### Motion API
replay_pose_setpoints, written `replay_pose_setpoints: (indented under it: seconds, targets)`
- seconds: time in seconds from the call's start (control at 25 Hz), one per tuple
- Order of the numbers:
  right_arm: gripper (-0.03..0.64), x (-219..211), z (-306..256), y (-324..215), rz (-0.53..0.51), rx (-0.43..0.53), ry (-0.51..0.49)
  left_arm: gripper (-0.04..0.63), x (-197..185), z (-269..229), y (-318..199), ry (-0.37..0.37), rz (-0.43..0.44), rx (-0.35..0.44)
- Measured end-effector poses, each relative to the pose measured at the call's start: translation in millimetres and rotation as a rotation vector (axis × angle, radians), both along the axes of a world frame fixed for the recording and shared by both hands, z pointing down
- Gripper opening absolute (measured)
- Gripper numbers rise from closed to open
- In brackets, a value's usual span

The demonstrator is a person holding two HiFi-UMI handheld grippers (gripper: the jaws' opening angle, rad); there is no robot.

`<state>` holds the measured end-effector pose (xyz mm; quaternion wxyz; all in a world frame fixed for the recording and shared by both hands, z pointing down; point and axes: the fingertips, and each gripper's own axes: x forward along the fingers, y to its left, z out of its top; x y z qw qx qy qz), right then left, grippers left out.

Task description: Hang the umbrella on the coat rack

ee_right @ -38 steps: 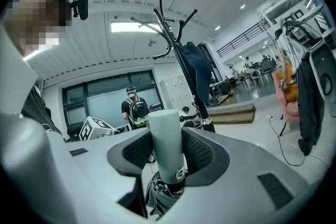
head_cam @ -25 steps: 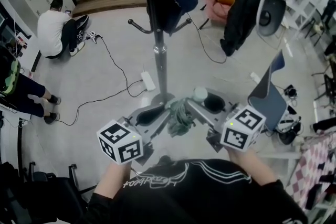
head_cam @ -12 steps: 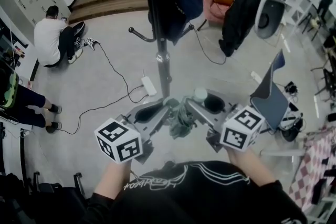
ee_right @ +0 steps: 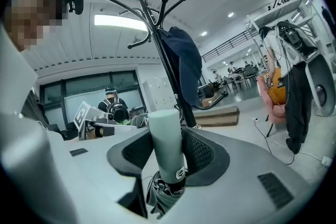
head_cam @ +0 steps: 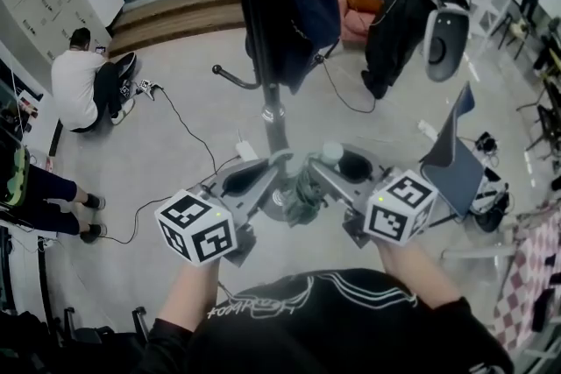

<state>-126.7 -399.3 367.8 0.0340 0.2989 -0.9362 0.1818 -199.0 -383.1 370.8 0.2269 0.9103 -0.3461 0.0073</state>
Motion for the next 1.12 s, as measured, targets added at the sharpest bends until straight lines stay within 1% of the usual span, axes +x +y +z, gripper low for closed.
replay_pose_setpoints:
  seconds: [0.2,0.48,0.8,0.96,1.12]
  targets:
    - [0.173,-4.0,9.3,-23.1,0.029,-0.012,0.005,0.034,-6.3,2.8,-26.3,-0.051,0.005,0.031]
    - [0.174,1.0,41.7,-44.0,0.085,-0.038,0.037,0.034,-6.2,19.6,-45.1,-0.071,0.016,0.031]
    - [0.176,-0.8,85.0,-55.3,0.112,-0.078,0.092,0.034,-4.5,46.4,-61.7,-0.044,0.023,-0.012]
    - [0.176,-5.7,104.3,-54.2,0.108,-0.105,0.116,0.034,-3.5,47.9,-61.4,-0.044,0.04,0.001]
    - [0.178,-8.7,124.1,-53.6,0.095,-0.144,0.122,0.035,-8.3,46.4,-63.9,-0.013,0.033,0.008]
